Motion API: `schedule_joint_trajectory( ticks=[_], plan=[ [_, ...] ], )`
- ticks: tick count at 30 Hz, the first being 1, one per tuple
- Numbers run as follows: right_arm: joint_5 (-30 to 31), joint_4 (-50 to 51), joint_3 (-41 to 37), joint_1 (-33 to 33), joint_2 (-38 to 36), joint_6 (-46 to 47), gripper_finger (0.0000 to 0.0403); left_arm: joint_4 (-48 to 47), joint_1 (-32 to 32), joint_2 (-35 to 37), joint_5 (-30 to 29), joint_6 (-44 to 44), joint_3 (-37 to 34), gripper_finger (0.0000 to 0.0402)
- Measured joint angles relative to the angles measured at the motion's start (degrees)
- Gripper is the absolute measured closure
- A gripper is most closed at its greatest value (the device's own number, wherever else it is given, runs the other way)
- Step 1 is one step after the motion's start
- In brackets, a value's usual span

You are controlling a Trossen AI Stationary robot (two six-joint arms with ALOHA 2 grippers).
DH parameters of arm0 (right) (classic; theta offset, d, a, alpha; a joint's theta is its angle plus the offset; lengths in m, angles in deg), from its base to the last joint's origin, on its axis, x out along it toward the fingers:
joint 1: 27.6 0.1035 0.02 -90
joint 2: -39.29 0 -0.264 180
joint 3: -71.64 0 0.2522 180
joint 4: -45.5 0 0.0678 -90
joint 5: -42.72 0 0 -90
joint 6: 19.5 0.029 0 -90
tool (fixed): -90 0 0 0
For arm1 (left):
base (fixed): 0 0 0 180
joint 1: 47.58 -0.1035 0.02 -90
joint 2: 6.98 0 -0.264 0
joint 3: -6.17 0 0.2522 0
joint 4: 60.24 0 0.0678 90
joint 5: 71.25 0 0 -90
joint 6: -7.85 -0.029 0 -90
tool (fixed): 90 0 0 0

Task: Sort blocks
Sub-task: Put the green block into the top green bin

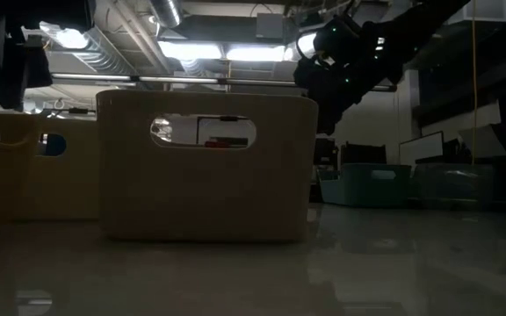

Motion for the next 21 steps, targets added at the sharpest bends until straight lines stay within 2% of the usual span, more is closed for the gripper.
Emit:
schedule_joint_trajectory(
  ticks=[4, 6, 9, 11, 14, 21],
  plan=[
    [-0.8, 0.0, 0.0, 0.0, 0.0, -2.3, 0.0278, 0.0, 0.0, 0.0, -0.3, 0.0, 0.0, 0.0218],
    [-4.5, 0.3, 0.0, 0.0, 0.0, -6.0, 0.0252, 0.0, 0.0, 0.0, -0.3, 0.0, 0.0, 0.0218],
    [-13.1, 2.5, 0.0, 0.3, 0.0, -14.9, 0.0223, 0.0, 0.0, 0.0, -0.3, 0.1, 0.0, 0.0218],
    [-15.4, 4.4, 0.0, 1.4, 0.0, -21.0, 0.0212, 0.0, 0.0, 0.0, -0.5, 0.1, 0.0, 0.0218],
    [-12.9, 5.4, 0.0, 4.2, 1.0, -27.1, 0.0208, 0.0, 0.0, 0.0, -1.9, 0.2, 0.0, 0.0218],
    [-2.4, 1.6, 0.0, 9.9, 7.1, -31.6, 0.022, 0.1, 0.0, 0.0, -4.9, 0.2, 0.0, 0.0218]
  ],
)
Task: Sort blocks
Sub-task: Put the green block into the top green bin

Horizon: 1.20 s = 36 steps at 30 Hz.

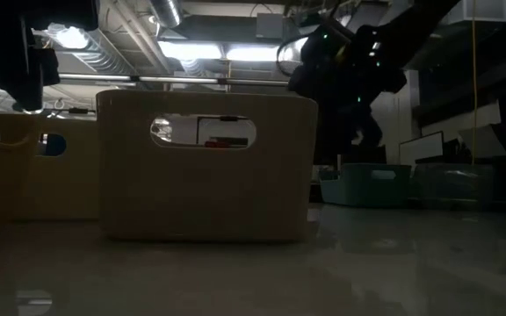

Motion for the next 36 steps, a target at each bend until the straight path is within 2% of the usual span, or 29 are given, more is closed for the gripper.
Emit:
schedule_joint_trajectory(
  ticks=[7, 18, 23, 32, 36],
  plan=[
    [1.0, -4.0, 0.0, 0.5, 5.9, -0.1, 0.0226, 0.0, 0.0, 0.0, -0.1, 0.0, 0.0, 0.0218],
    [0.8, -9.2, 0.0, 0.5, 10.9, -0.1, 0.0226, 0.0, 0.0, 0.0, -0.1, 0.0, 0.0, 0.0218],
    [-1.6, -11.6, 0.0, 0.5, 12.2, 0.3, 0.0226, 0.1, 0.0, 0.0, -0.2, 0.0, 0.0, 0.0218],
    [-2.1, -13.7, 0.0, 0.5, 12.4, 0.5, 0.0227, 1.2, 0.0, 0.0, -0.2, -0.5, 0.0, 0.0218],
    [-2.1, -13.7, 0.0, 0.5, 12.4, 0.5, 0.0252, 1.2, 0.0, 0.0, -1.1, -2.1, 0.0, 0.0217]
  ],
)
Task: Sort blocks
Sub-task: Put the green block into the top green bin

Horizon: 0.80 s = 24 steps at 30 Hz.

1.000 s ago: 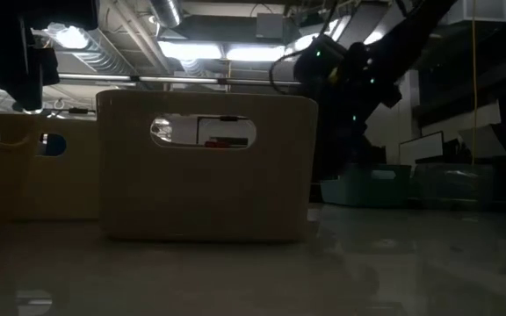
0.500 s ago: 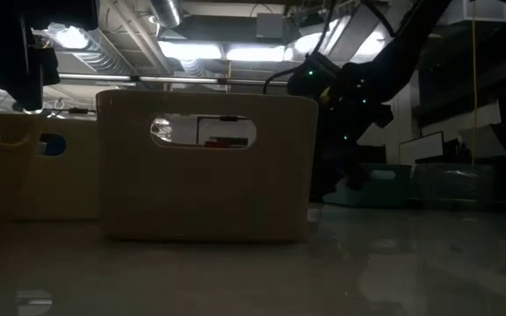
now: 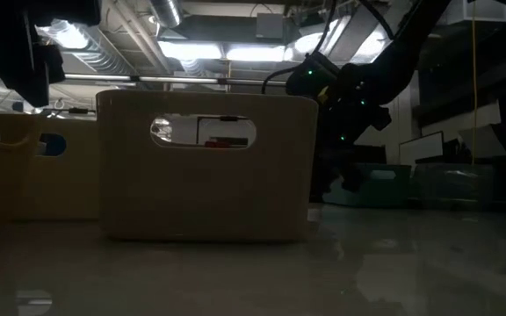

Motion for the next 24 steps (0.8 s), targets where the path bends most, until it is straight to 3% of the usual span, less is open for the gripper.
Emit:
schedule_joint_trajectory(
  ticks=[9, 17, 24],
  plan=[
    [0.0, -0.2, 0.0, 0.0, 0.0, 2.1, 0.037, 0.0, 0.0, 0.0, -2.0, -1.0, 0.0, 0.0217],
    [3.4, 3.2, 2.1, 0.0, 0.0, 4.2, 0.0369, 0.0, 0.0, 0.0, -4.4, -1.0, 0.0, 0.0217],
    [10.0, 23.0, 13.9, 0.0, 0.0, 0.3, 0.0363, 3.9, -0.5, 0.0, -12.9, -7.7, 0.0, 0.0217]
  ],
)
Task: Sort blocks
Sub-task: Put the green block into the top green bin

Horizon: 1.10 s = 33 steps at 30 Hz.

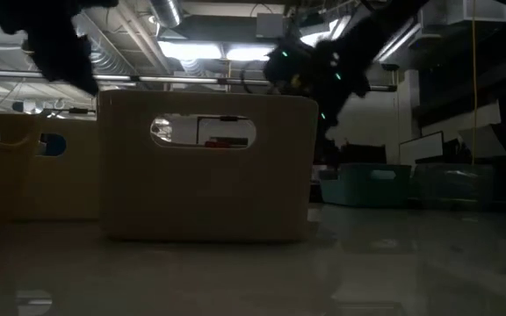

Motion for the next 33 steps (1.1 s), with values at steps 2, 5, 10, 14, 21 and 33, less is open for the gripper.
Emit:
schedule_joint_trajectory(
  ticks=[2, 5, 10, 14, 21, 33],
  plan=[
    [2.3, 7.5, 4.7, 0.0, 0.0, -1.8, 0.0367, 2.8, -0.7, 0.0, -1.6, -3.2, 0.0, 0.0217],
    [6.5, 19.3, 12.0, 0.0, 0.0, -4.0, 0.0366, 6.7, -2.3, 0.0, -2.5, -8.2, 0.0, 0.0218],
    [13.6, 37.4, 23.1, 0.0, -0.1, -4.8, 0.0364, 9.6, -5.6, 0.0, -3.4, -18.4, 0.0, 0.0218],
    [17.7, 49.8, 28.9, -0.1, -0.1, -3.4, 0.0365, 10.2, -9.2, 0.0, -4.1, -25.8, 0.0, 0.0218],
    [19.3, 65.8, 29.9, -4.4, -0.1, 3.9, 0.0364, 12.5, -14.2, 0.0, -4.1, -29.5, 0.0, 0.0218],
    [21.5, 65.4, 25.9, -22.4, -0.2, 6.0, 0.0358, 12.4, -15.7, 0.0, -4.0, -30.8, 0.0, 0.0218]
  ],
)
